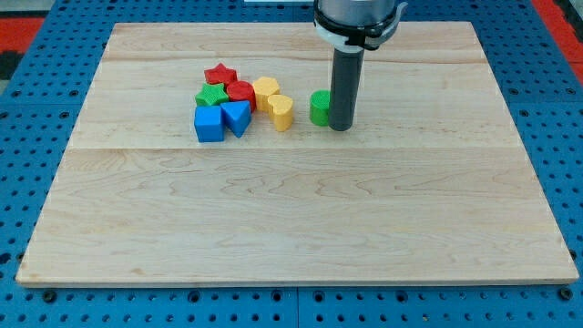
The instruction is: Slide green circle on top of red circle and hexagon
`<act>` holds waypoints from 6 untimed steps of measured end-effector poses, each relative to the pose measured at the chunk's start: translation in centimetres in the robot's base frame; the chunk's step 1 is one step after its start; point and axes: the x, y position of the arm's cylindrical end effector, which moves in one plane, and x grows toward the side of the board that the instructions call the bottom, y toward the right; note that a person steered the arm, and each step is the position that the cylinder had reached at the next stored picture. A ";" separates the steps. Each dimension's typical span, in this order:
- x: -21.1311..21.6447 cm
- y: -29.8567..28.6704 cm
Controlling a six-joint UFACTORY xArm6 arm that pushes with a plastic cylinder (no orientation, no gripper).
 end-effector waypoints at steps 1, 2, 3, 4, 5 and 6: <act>-1.1 1.3; 0.6 3.9; -0.9 -1.1; -5.1 -2.0; -6.0 -1.2; -1.4 3.2</act>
